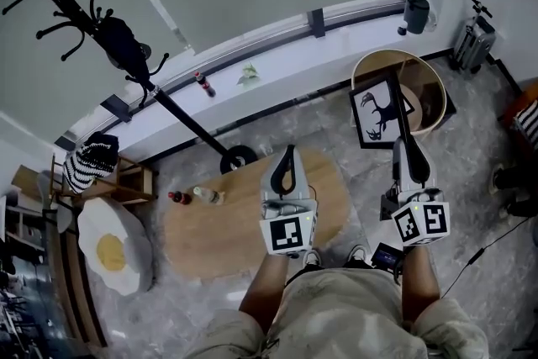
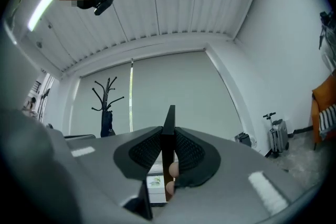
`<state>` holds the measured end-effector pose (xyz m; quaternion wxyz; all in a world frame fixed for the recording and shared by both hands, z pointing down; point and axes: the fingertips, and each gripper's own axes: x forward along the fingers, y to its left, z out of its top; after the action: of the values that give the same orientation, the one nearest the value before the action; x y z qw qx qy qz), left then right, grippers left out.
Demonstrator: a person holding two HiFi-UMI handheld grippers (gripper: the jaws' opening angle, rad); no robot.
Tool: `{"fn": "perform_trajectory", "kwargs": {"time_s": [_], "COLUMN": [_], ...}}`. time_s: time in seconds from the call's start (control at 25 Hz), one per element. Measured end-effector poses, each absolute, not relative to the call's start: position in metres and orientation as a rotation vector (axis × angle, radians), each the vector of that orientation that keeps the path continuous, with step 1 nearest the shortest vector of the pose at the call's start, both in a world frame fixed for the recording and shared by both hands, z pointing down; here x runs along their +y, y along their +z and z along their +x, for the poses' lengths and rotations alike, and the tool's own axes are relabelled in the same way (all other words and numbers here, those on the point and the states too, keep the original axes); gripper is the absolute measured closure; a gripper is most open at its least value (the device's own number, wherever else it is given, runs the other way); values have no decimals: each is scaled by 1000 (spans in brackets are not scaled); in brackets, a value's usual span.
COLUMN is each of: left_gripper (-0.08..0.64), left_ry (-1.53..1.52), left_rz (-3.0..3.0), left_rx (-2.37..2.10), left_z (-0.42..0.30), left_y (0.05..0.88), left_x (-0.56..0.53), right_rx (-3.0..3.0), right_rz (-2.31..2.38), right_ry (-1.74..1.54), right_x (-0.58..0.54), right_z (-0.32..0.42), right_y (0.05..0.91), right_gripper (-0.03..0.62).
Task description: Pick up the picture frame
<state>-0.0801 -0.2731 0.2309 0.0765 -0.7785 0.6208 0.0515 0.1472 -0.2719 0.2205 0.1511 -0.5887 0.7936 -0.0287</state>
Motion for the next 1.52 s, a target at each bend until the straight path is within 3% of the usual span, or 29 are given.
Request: {"fn": "perform_trajectory", "kwargs": {"time_s": [0.56,1.52], "left_gripper": [555,555], "left_ry": [155,122], "left_rz": [-2338,-2375], "left_rx": [1899,1873], "left_z": [-87,-72], "left_y": [242,258], "left_x": [-263,-267], "right_rx": [2420,2444], "right_rz": [-1837,-1905], "right_ry": [164,119], "right_x": [-259,-265], "right_z": [130,141], "right_y": [240,267], "right_gripper": [518,518]}}
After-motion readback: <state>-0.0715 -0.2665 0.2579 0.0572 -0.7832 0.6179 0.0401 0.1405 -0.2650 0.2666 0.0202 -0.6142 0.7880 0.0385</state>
